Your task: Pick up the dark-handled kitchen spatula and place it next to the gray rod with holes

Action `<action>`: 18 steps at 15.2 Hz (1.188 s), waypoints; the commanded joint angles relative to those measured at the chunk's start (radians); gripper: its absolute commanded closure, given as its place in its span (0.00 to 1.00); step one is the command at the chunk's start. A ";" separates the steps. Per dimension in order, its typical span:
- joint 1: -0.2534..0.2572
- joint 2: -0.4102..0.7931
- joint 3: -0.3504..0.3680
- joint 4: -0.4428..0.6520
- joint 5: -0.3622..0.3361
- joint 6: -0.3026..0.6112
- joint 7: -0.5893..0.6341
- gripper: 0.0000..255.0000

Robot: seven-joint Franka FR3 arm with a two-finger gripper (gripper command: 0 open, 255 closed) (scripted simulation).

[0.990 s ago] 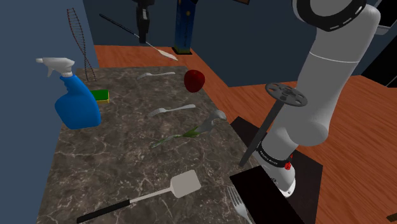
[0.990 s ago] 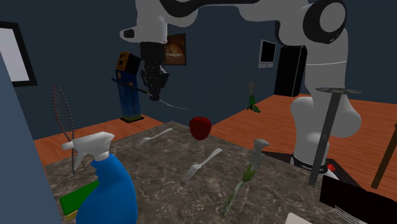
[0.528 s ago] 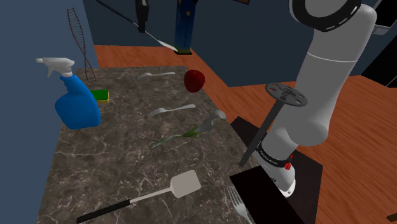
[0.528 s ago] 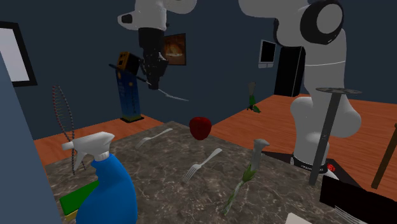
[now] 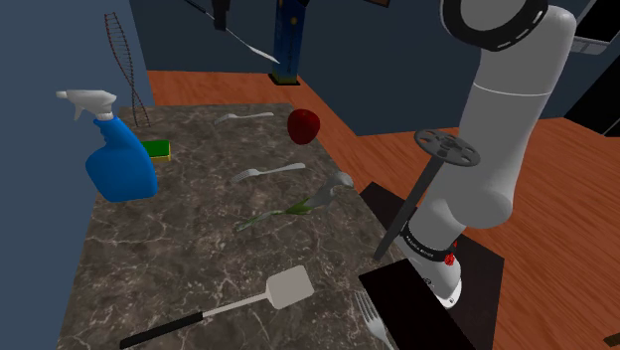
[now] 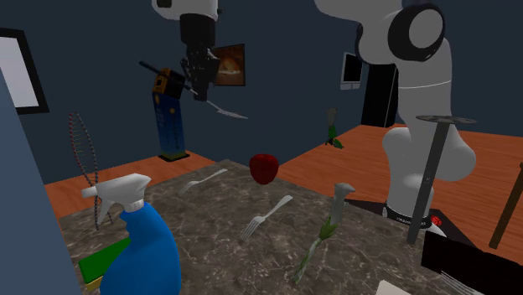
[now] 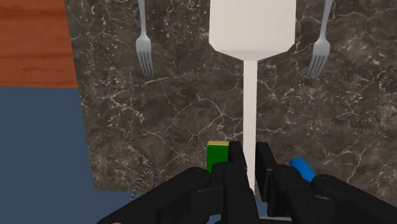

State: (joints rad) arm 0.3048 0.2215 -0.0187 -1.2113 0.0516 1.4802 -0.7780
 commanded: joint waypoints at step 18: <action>0.090 -0.192 0.054 -0.110 -0.012 -0.076 0.146 1.00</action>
State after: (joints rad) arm 0.3840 0.0646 0.0269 -1.2798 0.0407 1.3971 -0.6527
